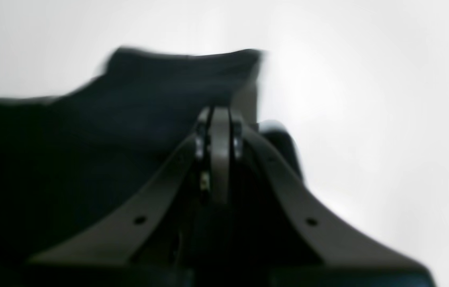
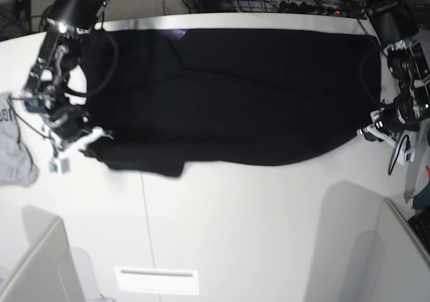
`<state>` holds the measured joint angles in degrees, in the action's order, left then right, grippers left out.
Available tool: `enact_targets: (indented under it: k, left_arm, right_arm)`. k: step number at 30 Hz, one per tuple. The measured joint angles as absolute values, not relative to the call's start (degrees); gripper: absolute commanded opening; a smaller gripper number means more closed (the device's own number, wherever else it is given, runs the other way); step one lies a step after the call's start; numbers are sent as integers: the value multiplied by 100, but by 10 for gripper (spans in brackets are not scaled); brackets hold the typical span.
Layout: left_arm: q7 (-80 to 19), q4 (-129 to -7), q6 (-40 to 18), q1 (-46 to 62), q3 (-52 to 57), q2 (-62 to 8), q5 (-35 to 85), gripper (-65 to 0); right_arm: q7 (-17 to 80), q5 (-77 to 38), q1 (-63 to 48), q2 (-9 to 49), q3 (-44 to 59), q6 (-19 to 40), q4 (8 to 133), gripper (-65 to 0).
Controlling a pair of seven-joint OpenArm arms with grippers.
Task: Fold the T-shirt properly
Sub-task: 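Fold the grasped edge over onto the shirt with both grippers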
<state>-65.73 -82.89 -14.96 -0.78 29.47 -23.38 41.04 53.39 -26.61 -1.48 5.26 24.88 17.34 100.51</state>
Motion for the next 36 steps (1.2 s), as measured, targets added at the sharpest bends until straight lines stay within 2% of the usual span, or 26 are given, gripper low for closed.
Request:
enact_targets:
  k: [3,7,13,19,21,25,36]
  left_arm:
    - [-6744,-8777,-1505,541,3083,-2515,4991,-650]
    - [-6836,-9354,-1494,1057,3146,-2716,5360,-650]
    - [-6842,-9590,-1498,1481,3065,-2912,5269,-650]
    - [-6801,-9605,-1496,1911,2742,-3317,5256,-650]
    - [-6794,-9603,-1503,2038,2714,-3304,5162,-650]
    - [-6840,-9585,-1505,2112,2716,-3247,4202,-650]
    - [-6796,-9614,-1507,2080,2707,-3144,4053,-650]
  right_arm:
    - [5540,-2888,-642,434,2698,1763,10652,-650]
    - [5575,-3605,-1264,421,2987,1826,11212,-650]
    - [5572,-4539,-2128,440,3551,1752,11314,-650]
    - [5529,-4547,-2502,375,3542,1754,11314,-650]
    - [5559,-4525,-2613,213,3531,1754,11312,-650]
    - [5531,-4532,-2733,200,3487,1752,11312,-650]
    - [5537,-4556,-2915,204,3516,1752,10921,-650]
